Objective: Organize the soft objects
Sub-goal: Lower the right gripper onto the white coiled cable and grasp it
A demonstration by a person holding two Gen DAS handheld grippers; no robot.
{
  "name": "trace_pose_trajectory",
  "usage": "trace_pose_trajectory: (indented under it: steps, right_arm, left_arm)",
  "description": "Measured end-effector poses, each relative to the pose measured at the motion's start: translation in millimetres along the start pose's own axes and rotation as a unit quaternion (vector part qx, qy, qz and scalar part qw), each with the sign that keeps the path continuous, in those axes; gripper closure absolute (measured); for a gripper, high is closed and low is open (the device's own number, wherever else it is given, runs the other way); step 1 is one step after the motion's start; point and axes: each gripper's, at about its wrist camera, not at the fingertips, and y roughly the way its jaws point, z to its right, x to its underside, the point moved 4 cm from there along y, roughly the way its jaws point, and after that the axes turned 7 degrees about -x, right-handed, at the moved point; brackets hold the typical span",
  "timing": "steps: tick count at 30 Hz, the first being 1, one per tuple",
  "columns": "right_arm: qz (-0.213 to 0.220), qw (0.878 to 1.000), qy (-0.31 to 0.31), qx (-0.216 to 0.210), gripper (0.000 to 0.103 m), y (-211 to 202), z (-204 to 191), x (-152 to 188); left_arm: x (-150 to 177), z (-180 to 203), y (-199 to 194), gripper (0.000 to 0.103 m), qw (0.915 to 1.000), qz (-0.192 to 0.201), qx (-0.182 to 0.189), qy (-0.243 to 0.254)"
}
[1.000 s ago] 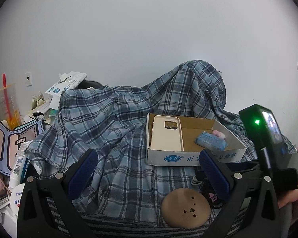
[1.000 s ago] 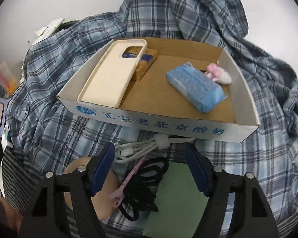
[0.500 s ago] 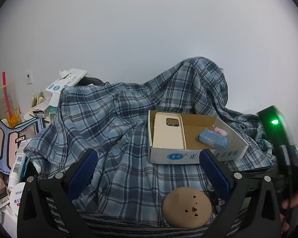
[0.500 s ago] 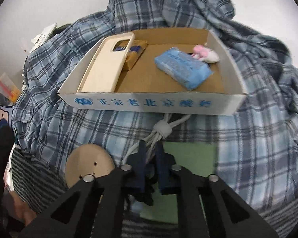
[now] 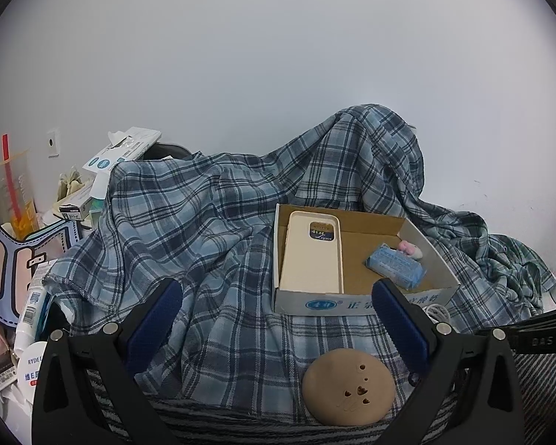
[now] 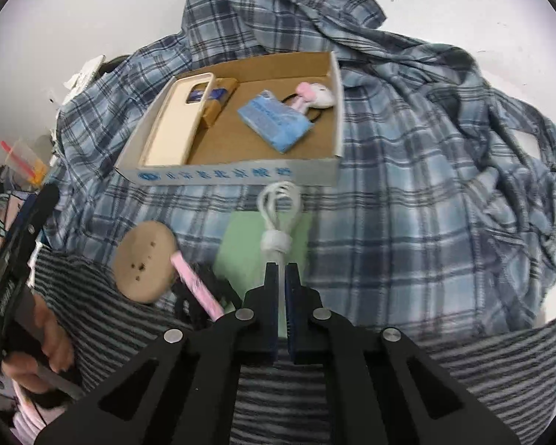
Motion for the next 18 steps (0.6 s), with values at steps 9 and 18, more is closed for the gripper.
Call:
trace_pose_trajectory:
  steps: [9, 18]
  right_arm:
    - [0.023, 1.000, 0.009, 0.004, 0.066, -1, 13, -8]
    - [0.021, 1.000, -0.009, 0.018, 0.073, 25, -3, -22]
  left_arm:
    - [0, 1, 0, 0.000, 1.0000, 0.000, -0.001, 0.002]
    - [0, 3, 0, 0.000, 1.0000, 0.000, -0.001, 0.004]
